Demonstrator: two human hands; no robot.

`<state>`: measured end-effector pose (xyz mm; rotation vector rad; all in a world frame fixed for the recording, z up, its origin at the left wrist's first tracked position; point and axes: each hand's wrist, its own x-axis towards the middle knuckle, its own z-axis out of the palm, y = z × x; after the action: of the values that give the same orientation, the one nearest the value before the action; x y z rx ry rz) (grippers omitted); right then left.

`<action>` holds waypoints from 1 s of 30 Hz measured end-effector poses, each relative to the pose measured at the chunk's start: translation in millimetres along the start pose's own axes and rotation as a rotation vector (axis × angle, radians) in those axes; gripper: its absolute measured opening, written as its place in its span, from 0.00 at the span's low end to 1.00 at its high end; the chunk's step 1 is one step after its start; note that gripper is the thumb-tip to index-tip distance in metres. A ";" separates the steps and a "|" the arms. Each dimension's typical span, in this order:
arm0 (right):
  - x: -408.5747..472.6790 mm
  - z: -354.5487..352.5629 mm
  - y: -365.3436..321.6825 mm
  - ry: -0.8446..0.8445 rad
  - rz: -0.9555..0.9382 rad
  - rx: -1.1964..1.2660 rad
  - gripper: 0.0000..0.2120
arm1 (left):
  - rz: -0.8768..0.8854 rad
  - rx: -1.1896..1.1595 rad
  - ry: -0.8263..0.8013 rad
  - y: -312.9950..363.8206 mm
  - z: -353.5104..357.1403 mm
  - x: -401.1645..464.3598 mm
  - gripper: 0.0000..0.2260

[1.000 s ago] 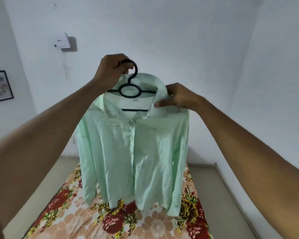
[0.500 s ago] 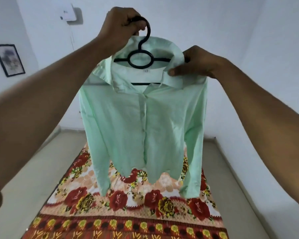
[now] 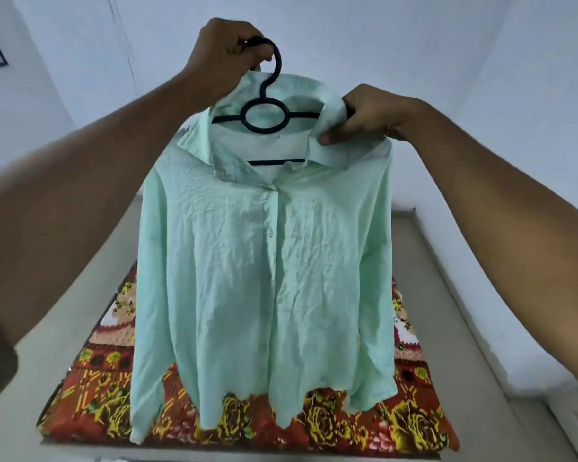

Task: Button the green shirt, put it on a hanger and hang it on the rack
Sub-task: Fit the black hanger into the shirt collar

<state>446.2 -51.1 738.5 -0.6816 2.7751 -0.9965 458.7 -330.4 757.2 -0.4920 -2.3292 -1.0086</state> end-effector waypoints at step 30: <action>303.6 462.8 538.4 -0.362 0.430 0.218 0.17 | -0.522 0.004 -0.465 -560.2 473.5 -117.9 0.06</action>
<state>91.3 -86.6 53.7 -0.1932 2.3124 -0.9497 97.8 -353.2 108.2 -0.1126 -2.9690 -1.2185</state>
